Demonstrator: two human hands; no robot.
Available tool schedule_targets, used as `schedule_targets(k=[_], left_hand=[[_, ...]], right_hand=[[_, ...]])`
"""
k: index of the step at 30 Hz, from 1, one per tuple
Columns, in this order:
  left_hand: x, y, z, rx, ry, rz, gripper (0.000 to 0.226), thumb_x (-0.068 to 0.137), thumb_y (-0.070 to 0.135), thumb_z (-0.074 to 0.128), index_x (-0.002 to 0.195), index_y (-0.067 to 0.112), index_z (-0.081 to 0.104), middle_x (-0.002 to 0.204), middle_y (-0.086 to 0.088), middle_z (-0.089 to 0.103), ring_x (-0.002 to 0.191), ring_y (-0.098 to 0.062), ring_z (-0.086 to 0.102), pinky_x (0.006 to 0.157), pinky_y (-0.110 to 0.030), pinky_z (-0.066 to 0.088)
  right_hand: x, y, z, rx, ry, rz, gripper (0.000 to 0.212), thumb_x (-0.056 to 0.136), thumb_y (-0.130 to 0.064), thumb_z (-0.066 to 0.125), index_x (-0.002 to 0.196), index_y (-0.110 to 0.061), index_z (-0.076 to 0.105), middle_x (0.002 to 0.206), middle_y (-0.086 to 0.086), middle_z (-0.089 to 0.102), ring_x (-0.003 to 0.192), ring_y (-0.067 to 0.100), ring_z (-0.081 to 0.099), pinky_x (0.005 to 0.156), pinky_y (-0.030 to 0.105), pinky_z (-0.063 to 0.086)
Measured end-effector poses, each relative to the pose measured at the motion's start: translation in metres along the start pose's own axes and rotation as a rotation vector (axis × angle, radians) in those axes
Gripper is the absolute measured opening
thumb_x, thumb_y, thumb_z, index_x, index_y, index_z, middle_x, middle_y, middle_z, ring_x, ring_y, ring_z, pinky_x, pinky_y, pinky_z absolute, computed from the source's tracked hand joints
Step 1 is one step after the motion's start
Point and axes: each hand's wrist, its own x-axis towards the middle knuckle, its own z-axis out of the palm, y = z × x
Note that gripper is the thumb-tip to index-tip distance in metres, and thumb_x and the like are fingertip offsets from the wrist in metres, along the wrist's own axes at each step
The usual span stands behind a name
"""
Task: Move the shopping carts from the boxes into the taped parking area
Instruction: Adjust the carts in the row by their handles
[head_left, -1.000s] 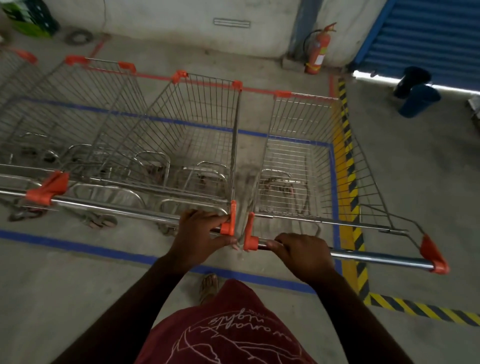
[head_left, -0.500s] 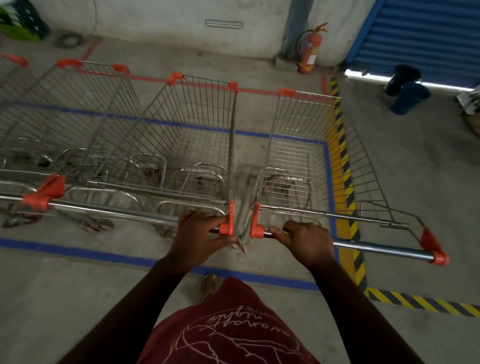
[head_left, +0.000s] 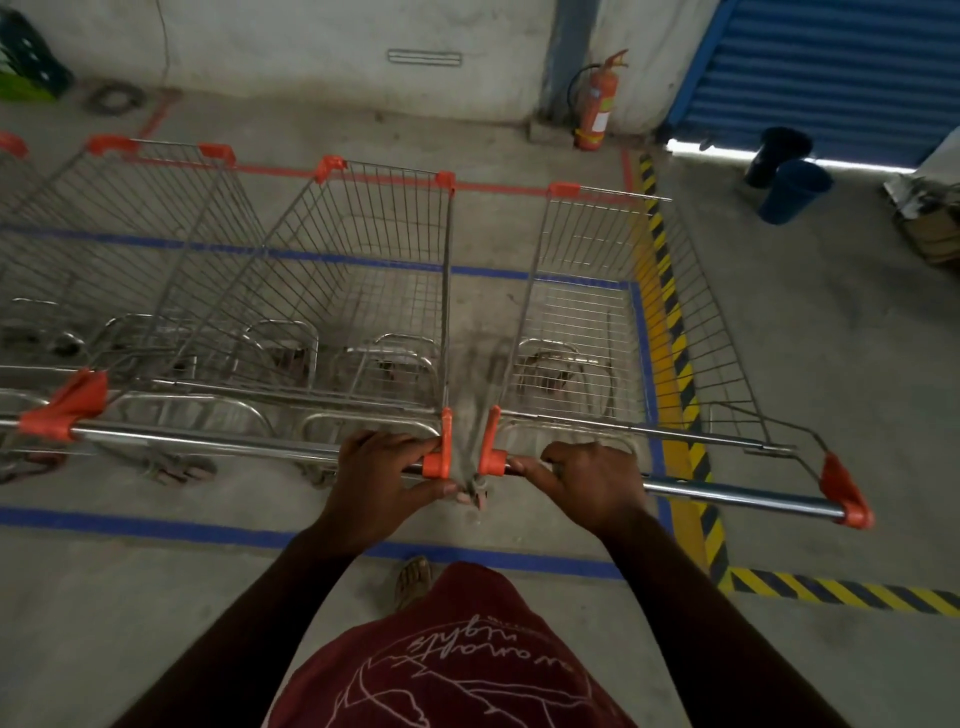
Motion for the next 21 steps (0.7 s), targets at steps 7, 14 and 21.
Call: schedule_targets(k=[7, 14, 21], left_hand=[[0.002, 0.003, -0.002, -0.005, 0.009, 0.002, 0.062, 0.076, 0.079, 0.06, 0.116, 0.034, 0.075, 0.09, 0.02, 0.068, 0.09, -0.004, 0.065, 0.093, -0.042, 0.041], [0.006, 0.0, -0.001, 0.024, -0.008, 0.006, 0.06, 0.077, 0.078, 0.061, 0.118, 0.036, 0.075, 0.091, 0.018, 0.07, 0.091, -0.005, 0.065, 0.094, -0.041, 0.04], [0.007, -0.001, -0.001, 0.051, -0.013, 0.031, 0.059, 0.079, 0.079, 0.06, 0.118, 0.037, 0.074, 0.09, 0.02, 0.07, 0.089, -0.003, 0.063, 0.09, -0.032, 0.033]], right_hand=[[-0.004, -0.027, 0.001, 0.0, 0.053, -0.035, 0.072, 0.081, -0.095, 0.036, 0.076, -0.029, 0.066, 0.063, -0.005, 0.068, 0.058, 0.018, 0.069, 0.052, 0.028, 0.047], [-0.01, -0.031, -0.003, 0.017, 0.034, -0.039, 0.077, 0.08, -0.096, 0.031, 0.075, -0.029, 0.066, 0.062, -0.005, 0.068, 0.058, 0.016, 0.068, 0.052, 0.027, 0.044], [-0.012, -0.03, -0.002, 0.046, 0.018, -0.015, 0.082, 0.078, -0.1, 0.024, 0.073, -0.029, 0.065, 0.062, -0.006, 0.068, 0.059, 0.015, 0.068, 0.053, 0.027, 0.044]])
